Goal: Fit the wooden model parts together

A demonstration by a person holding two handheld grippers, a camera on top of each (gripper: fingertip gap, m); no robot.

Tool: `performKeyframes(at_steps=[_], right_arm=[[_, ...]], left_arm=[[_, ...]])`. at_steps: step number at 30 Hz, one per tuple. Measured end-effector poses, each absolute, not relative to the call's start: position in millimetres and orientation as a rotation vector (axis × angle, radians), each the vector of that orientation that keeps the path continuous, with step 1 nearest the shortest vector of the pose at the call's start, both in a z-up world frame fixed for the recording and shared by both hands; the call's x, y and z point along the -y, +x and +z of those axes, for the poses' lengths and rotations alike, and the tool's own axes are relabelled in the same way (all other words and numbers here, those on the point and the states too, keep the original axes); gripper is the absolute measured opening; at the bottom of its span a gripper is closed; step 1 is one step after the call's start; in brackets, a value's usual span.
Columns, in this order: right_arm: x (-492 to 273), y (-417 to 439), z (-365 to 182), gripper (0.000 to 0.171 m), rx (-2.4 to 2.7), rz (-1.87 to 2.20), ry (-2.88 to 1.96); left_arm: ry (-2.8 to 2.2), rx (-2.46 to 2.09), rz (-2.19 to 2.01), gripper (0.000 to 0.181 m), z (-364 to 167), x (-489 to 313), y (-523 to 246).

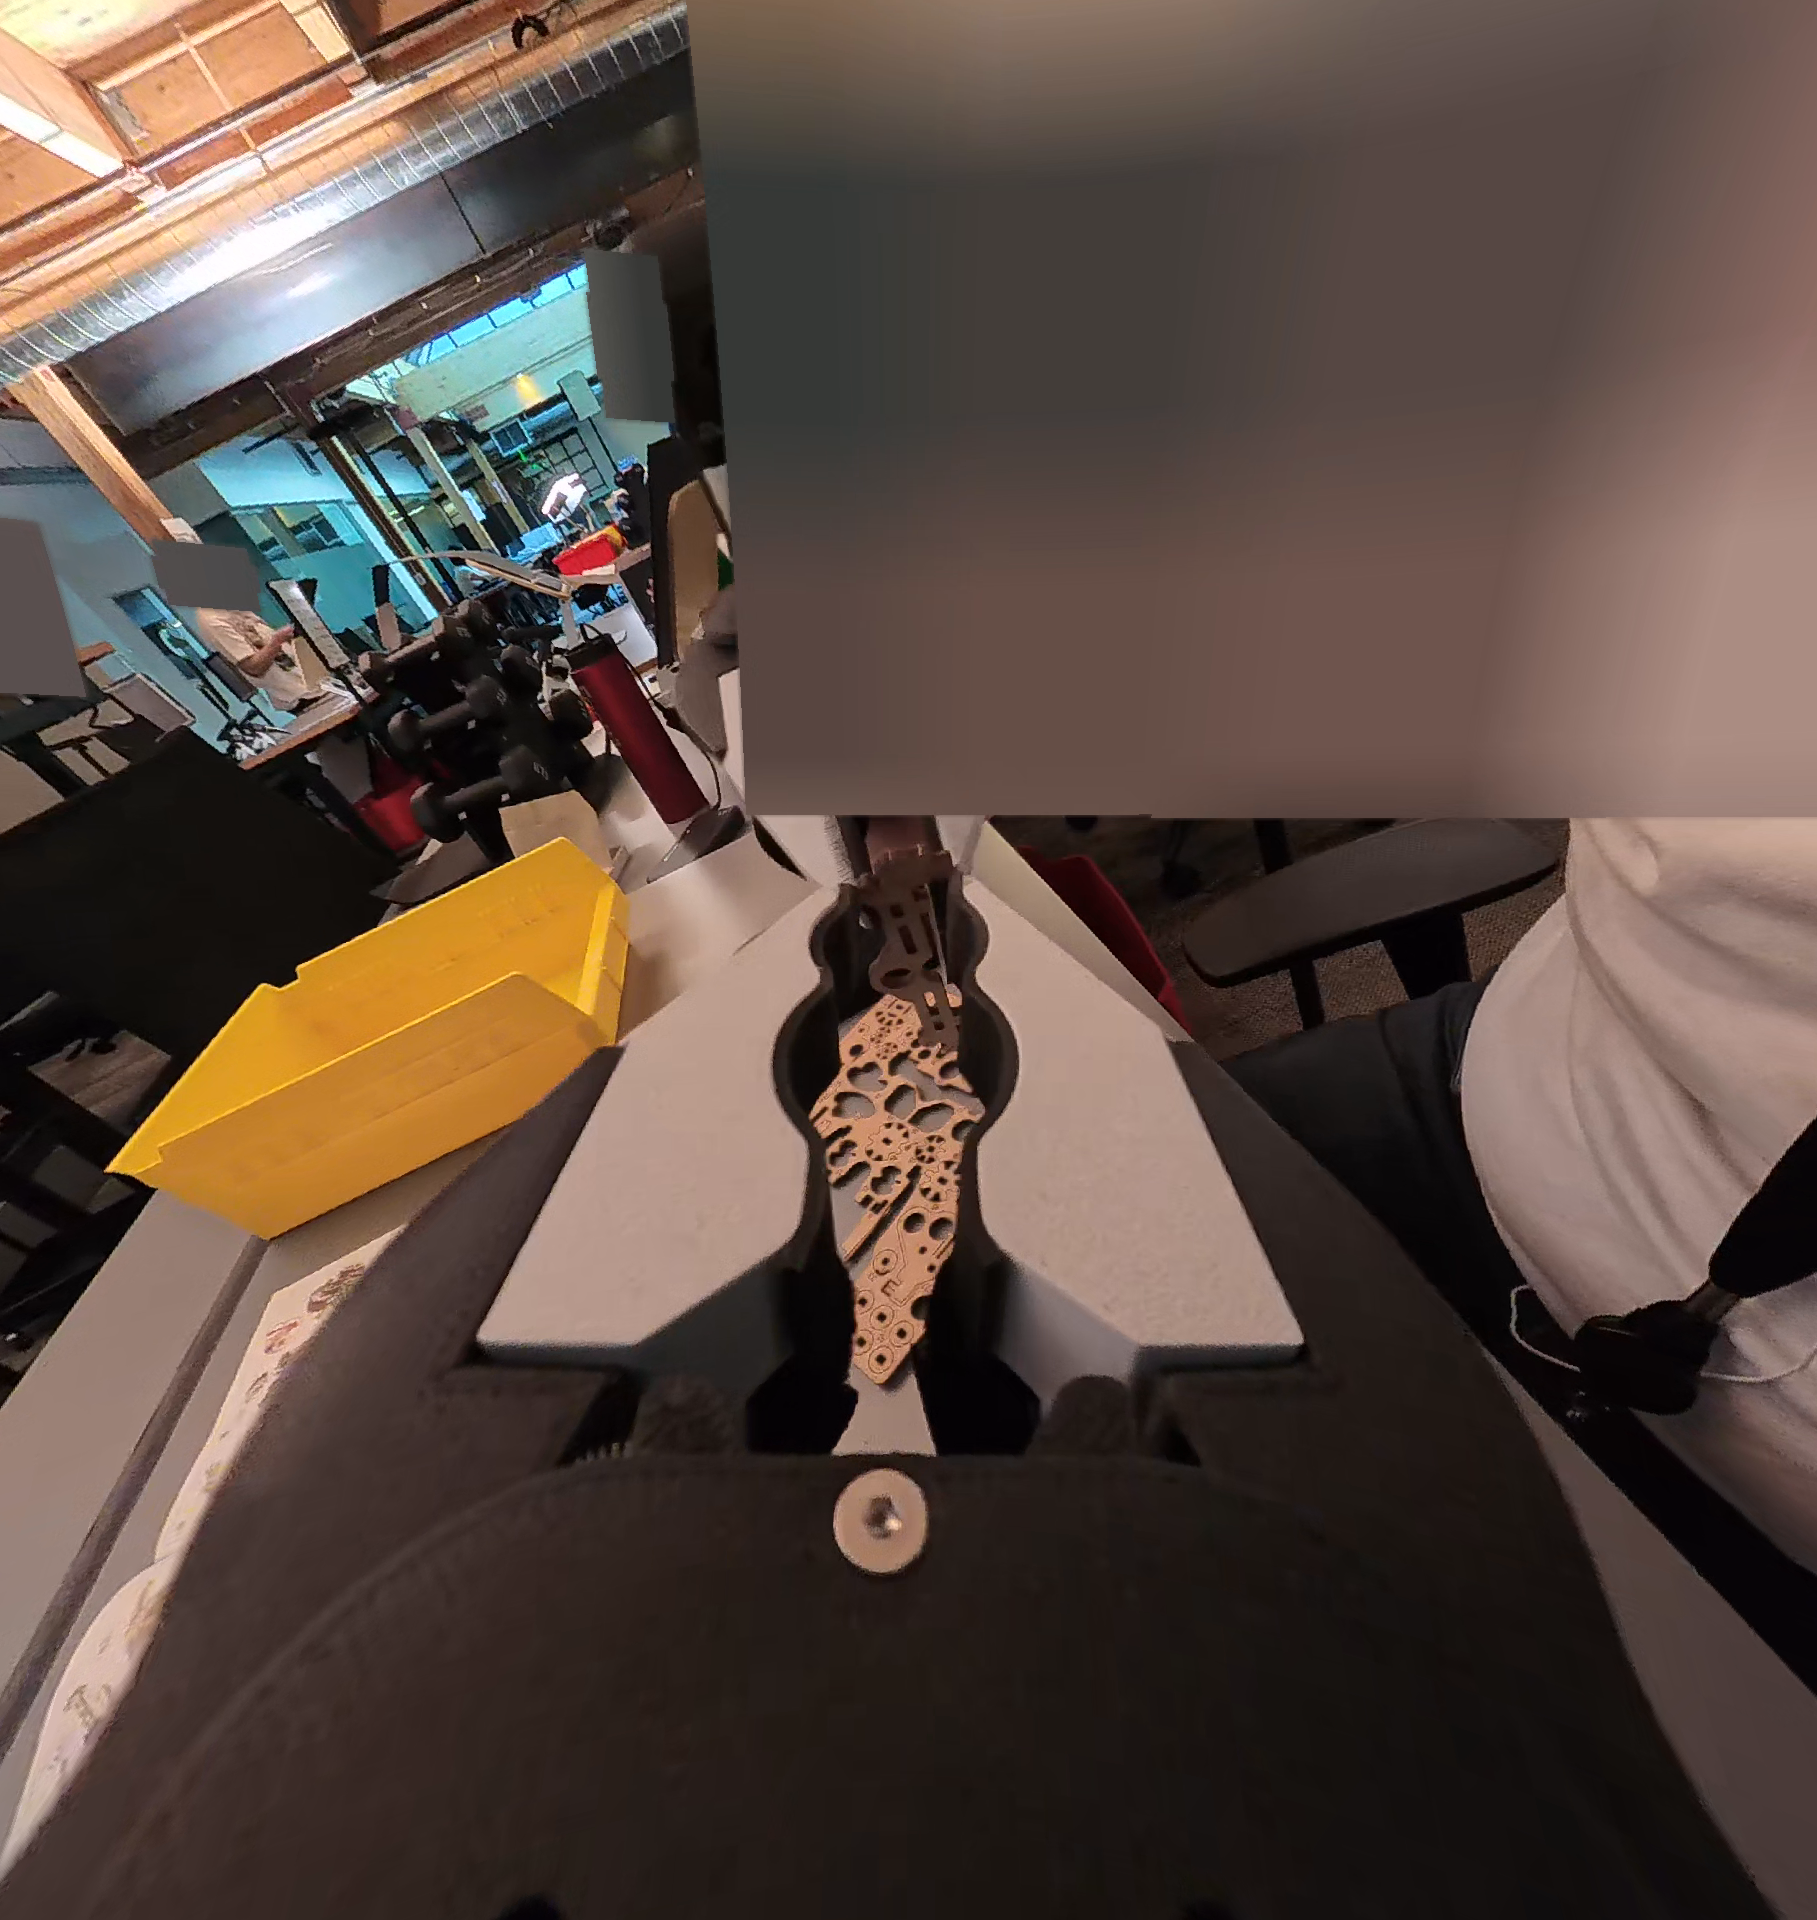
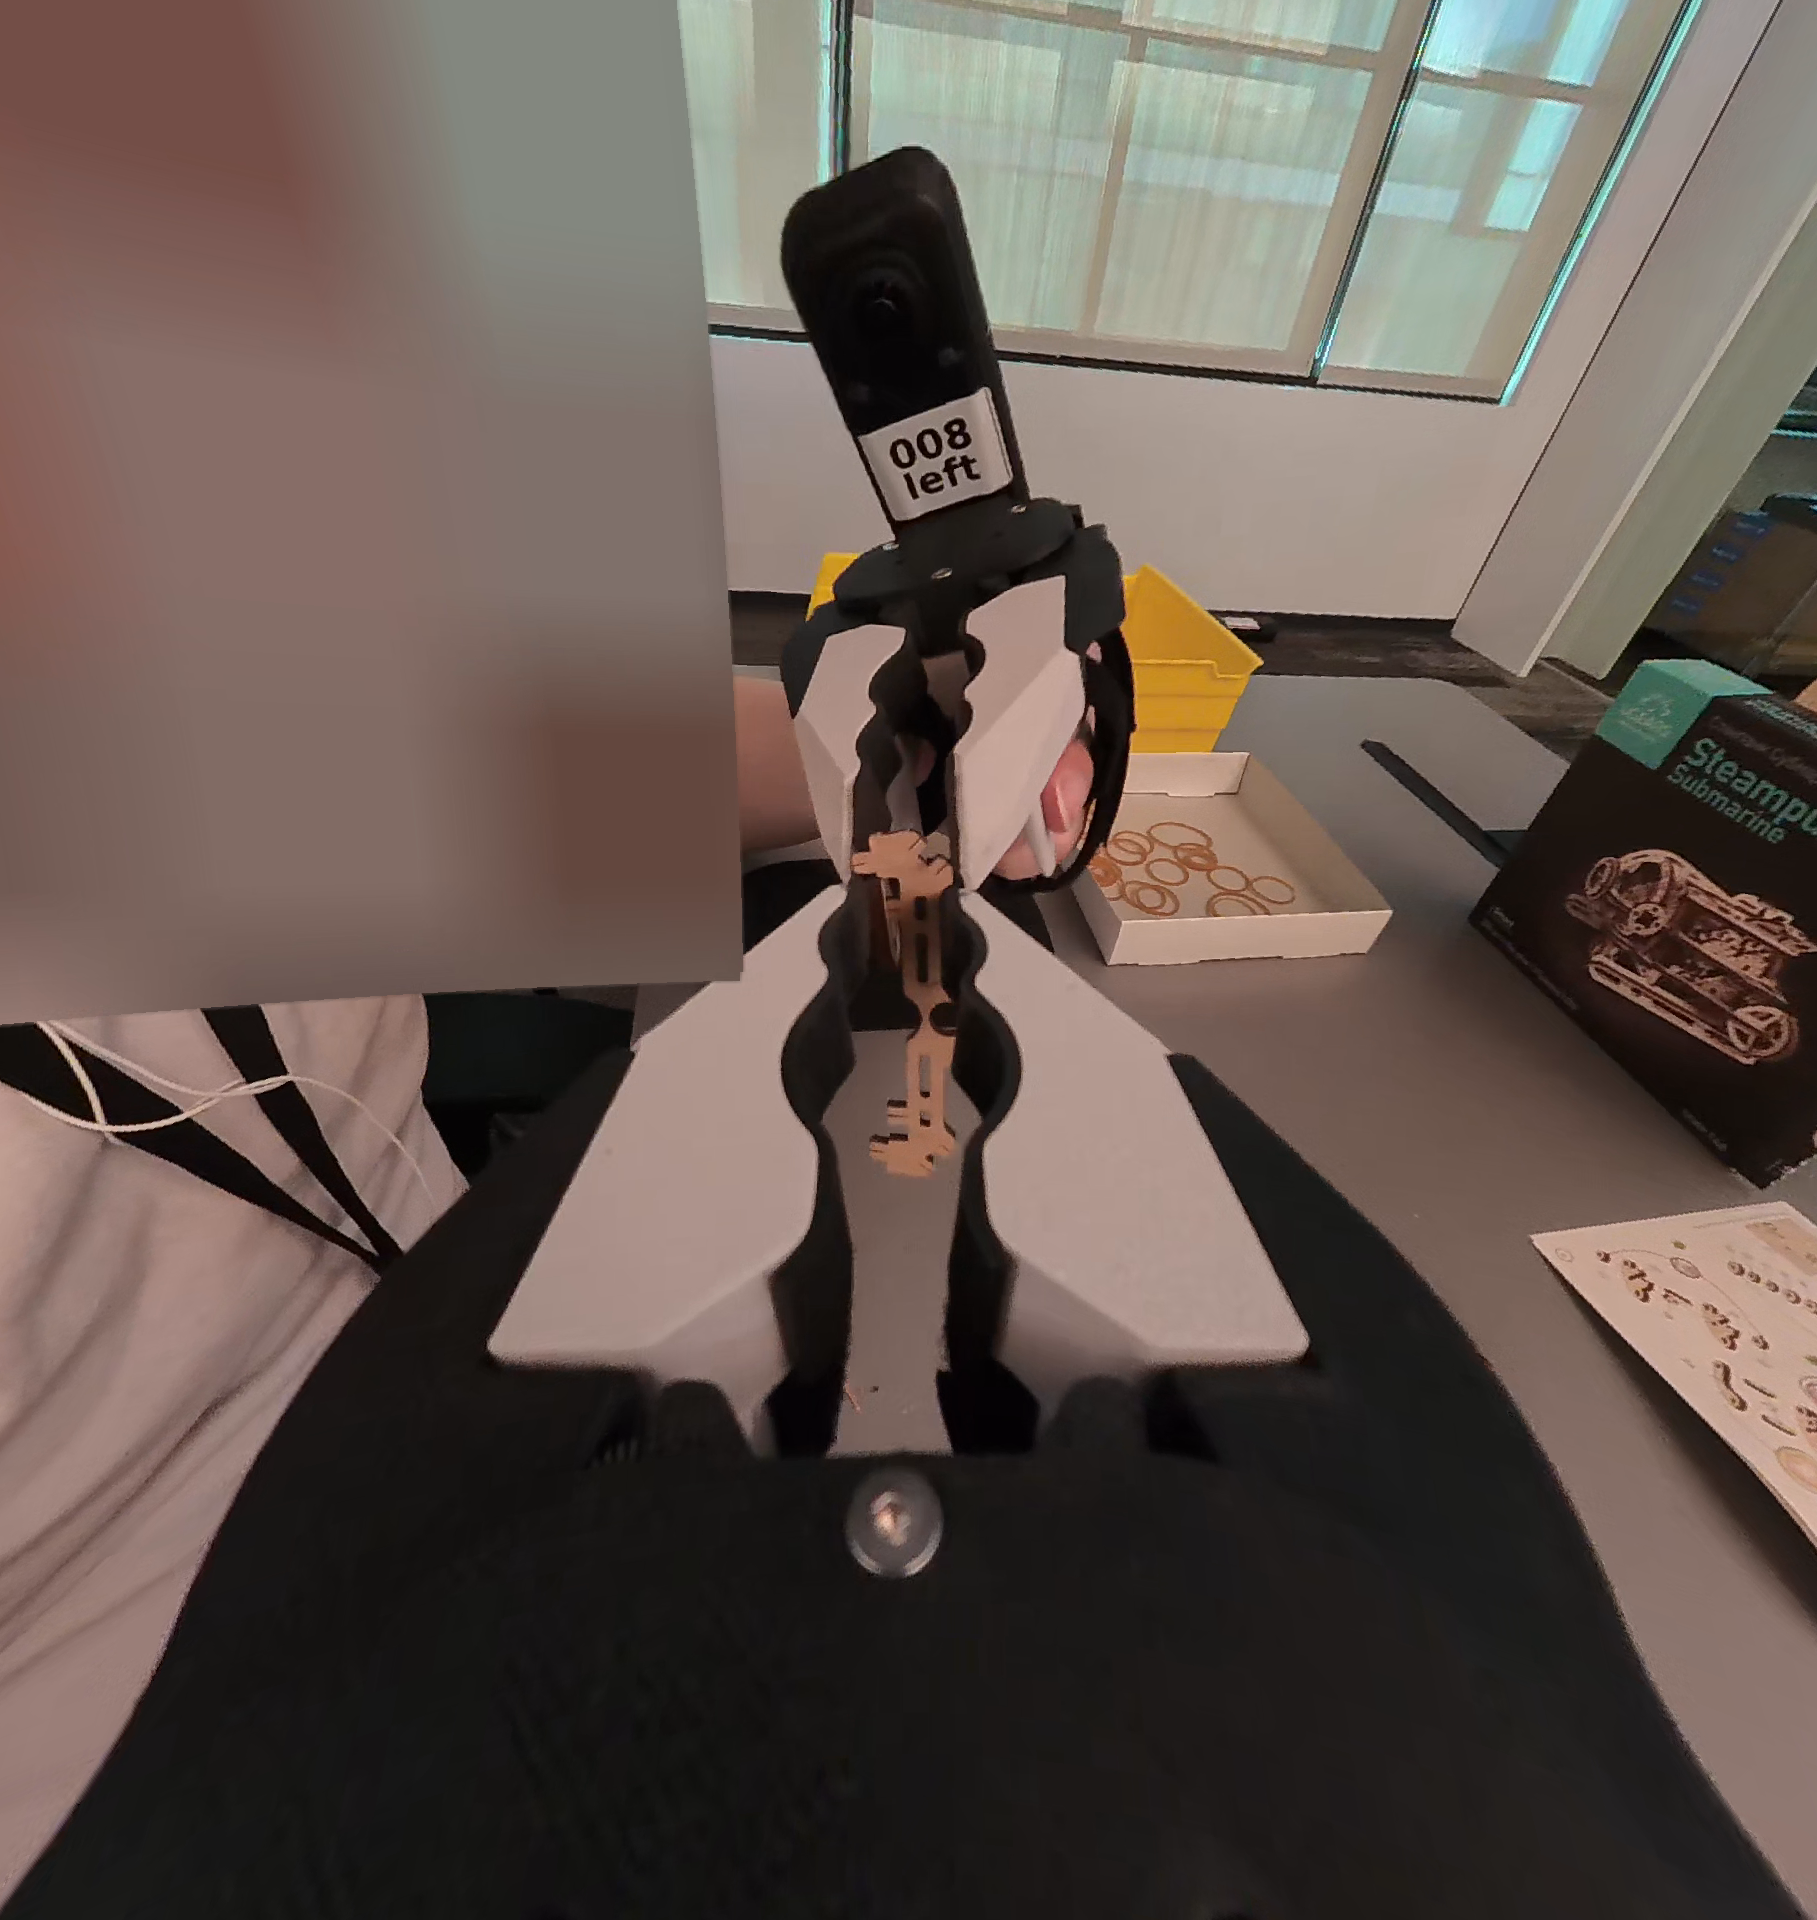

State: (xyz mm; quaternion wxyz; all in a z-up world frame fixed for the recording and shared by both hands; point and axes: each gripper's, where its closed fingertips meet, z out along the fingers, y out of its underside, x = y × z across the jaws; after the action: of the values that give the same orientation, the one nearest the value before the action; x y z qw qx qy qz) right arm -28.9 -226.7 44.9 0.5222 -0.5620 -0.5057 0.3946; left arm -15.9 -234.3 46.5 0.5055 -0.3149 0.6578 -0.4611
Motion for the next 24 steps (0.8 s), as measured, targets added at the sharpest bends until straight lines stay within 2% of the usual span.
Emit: performKeyframes(at_steps=[16, 24], right_arm=[[230.1, -26.8, 47.7, 0.01, 1.175, 0.991, -1.294], [225.4, -28.3, 55.2, 0.01, 0.994, 1.285, -1.305]], left_arm=[[-0.744, -1.571, -1.15, 0.013, 49.0, 237.0, -14.1], [-0.808, -1.527, -1.276, 0.014, 55.8, 232.6, -17.0]])
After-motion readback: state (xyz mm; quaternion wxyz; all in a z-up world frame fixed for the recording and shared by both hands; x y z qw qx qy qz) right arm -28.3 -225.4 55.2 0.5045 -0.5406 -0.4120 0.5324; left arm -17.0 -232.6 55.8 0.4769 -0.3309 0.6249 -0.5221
